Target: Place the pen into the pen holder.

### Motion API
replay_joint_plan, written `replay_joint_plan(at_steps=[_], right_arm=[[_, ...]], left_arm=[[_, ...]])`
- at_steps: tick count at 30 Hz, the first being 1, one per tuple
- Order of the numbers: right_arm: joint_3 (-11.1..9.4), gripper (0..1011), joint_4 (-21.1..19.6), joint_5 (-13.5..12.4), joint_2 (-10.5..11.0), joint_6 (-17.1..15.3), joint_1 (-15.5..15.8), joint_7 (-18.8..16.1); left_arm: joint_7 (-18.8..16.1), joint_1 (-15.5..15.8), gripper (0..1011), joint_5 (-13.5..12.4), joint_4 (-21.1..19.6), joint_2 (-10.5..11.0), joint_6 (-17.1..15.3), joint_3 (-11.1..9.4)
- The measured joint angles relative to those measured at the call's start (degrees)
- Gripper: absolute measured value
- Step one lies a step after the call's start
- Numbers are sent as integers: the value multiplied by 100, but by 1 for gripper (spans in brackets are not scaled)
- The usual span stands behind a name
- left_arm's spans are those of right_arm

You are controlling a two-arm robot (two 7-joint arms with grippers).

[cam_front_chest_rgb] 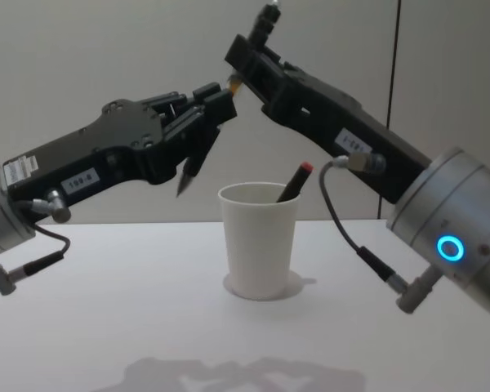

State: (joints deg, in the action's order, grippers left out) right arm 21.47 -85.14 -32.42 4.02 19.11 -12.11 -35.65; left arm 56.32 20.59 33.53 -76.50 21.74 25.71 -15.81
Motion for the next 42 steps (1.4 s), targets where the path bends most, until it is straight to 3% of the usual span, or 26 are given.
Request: replay_joint_plan(at_steps=[1,5,22,33,36,42], right_arm=[[1,189,-3,1,1,3,1,6],[12,132,-23,7,5,12,10,17],[10,128,-92,18,40,91,41,134],[13,128,-123,41,58,107,53,167],[15,128,-130,46,62,112,54,172],[19,128,-141,54,72,125,55,180]], left_arm=[[0,0,142,0,0,0,0,0],[0,0,142,-1,0,0,0,0],[-1,0,162,0,0,2,0,1],[-1,0,522,0,0,0,0,0],[-1,0,580,0,0,0,0,0],[0,0,816,0,0,0,0,0]])
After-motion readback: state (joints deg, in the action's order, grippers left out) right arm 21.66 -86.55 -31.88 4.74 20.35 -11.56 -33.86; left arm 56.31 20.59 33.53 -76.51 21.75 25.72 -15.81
